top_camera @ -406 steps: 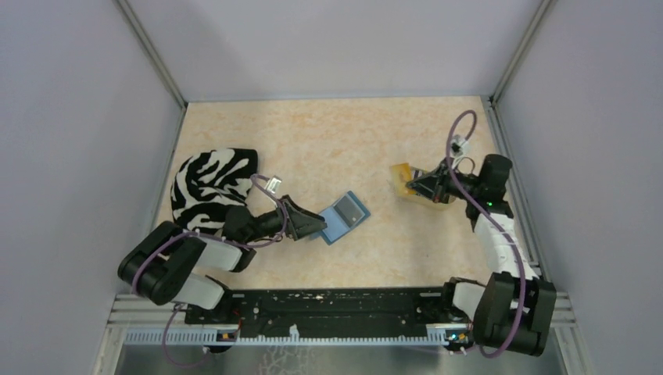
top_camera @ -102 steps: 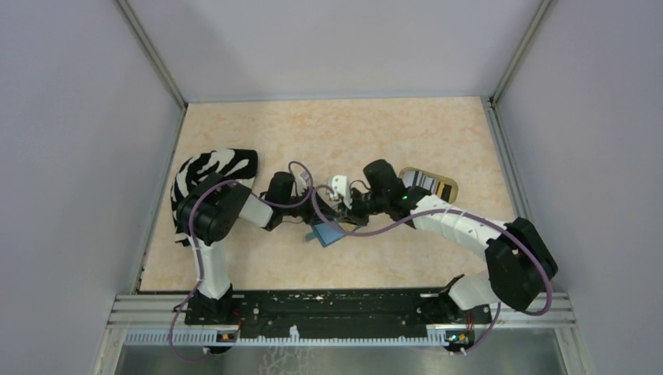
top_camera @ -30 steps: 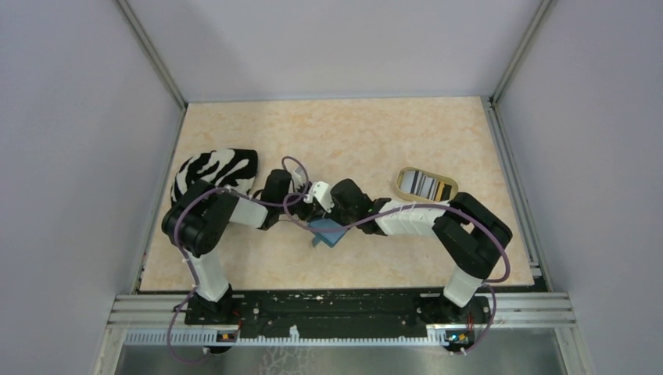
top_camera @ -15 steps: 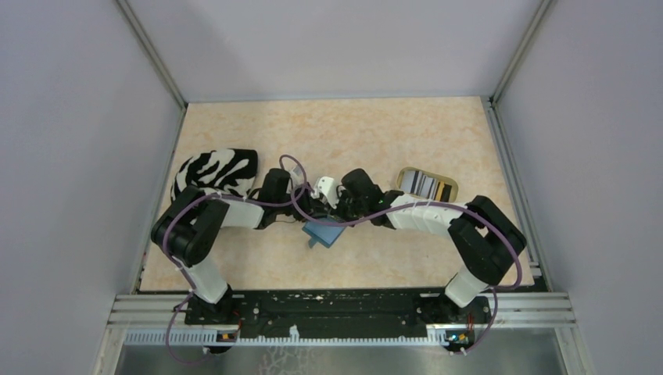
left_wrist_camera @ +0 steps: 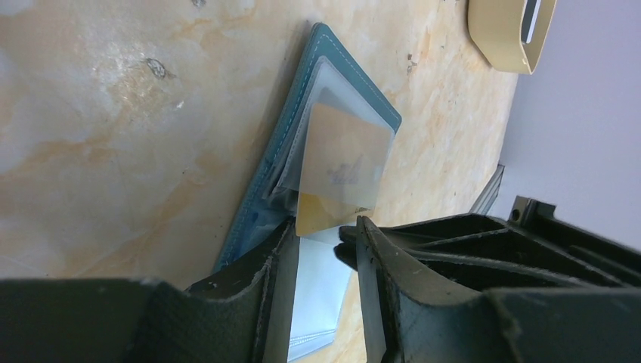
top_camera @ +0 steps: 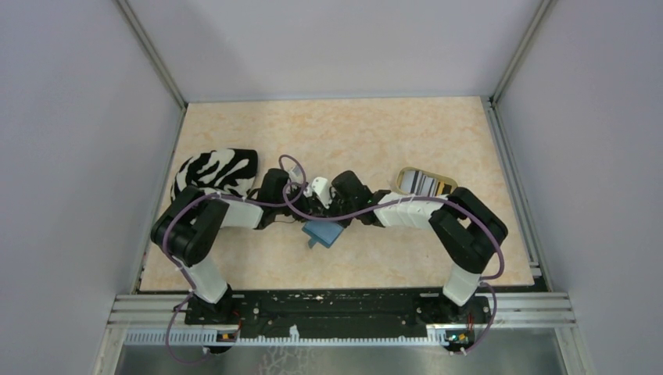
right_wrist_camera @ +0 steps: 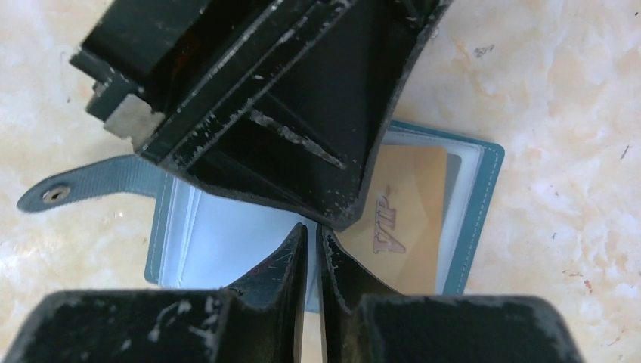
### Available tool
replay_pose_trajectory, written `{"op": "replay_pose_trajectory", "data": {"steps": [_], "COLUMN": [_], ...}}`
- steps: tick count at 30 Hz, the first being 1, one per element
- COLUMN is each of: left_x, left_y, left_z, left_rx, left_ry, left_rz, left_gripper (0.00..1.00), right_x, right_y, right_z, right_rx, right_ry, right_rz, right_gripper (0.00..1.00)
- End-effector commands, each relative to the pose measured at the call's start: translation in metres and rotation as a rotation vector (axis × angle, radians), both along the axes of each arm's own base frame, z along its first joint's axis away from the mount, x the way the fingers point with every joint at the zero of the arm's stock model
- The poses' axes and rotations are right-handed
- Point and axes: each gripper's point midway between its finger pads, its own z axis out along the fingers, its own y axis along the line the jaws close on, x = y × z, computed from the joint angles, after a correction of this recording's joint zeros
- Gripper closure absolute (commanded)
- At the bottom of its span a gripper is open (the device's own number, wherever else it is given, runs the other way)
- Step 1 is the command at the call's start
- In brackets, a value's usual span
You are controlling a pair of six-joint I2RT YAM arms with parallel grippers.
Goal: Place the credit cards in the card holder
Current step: Insert the credit card into the card holder.
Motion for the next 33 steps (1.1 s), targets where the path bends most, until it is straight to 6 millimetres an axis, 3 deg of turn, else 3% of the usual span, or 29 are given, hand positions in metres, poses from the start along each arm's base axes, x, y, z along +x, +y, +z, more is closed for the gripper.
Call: {"op": "replay_pose_trajectory", "data": {"steps": [1, 3, 9, 15, 18, 23, 28, 30, 31, 32, 33], "left_x": [-0.01, -0.012, -0.014, -0.015, -0.016, -0.016, -0.015, -0.014, -0.013, -0.013, -0.011], "left_y": [0.005, 0.005, 0.013, 0.019, 0.021, 0.022, 0.024, 0.026, 0.028, 0.03, 0.034], "left_z": [-0.016, -0.015, -0.011, -0.009, -0.006, 0.01, 0.033, 0.046, 0.053, 0.059, 0.067], "left_rx": [0.002, -0.022, -0.065, -0.067, -0.071, -0.083, -0.076, -0.065, -0.056, -0.042, -0.027], "left_ry": [0.058, 0.067, 0.06, 0.051, 0.036, -0.032, -0.159, -0.22, -0.256, -0.288, -0.328], "left_rz": [-0.007, -0.007, 0.023, 0.031, 0.033, 0.017, -0.024, -0.039, -0.047, -0.048, -0.041], "left_gripper": [0.59, 0.59, 0.58, 0.58, 0.57, 0.57, 0.54, 0.52, 0.49, 0.13, 0.03], "right_x": [0.014, 0.013, 0.042, 0.051, 0.049, 0.04, 0.043, 0.031, 0.026, 0.02, 0.015], "right_y": [0.022, 0.025, 0.008, 0.001, 0.004, 0.014, 0.001, -0.001, -0.003, -0.005, -0.006], "right_z": [0.01, 0.008, 0.01, 0.017, 0.02, 0.047, 0.065, 0.067, 0.069, 0.07, 0.073], "right_rx": [0.044, 0.037, -0.003, 0.004, 0.025, 0.123, 0.144, 0.134, 0.136, 0.143, 0.153], "right_ry": [-0.12, -0.156, -0.276, -0.327, -0.321, -0.287, -0.179, -0.122, -0.108, -0.098, -0.091], "right_rz": [-0.074, -0.093, -0.285, -0.341, -0.325, -0.253, -0.182, -0.048, 0.005, 0.044, 0.075], "right_gripper": [0.91, 0.91, 0.94, 0.94, 0.94, 0.93, 0.9, 0.88, 0.85, 0.77, 0.67]}}
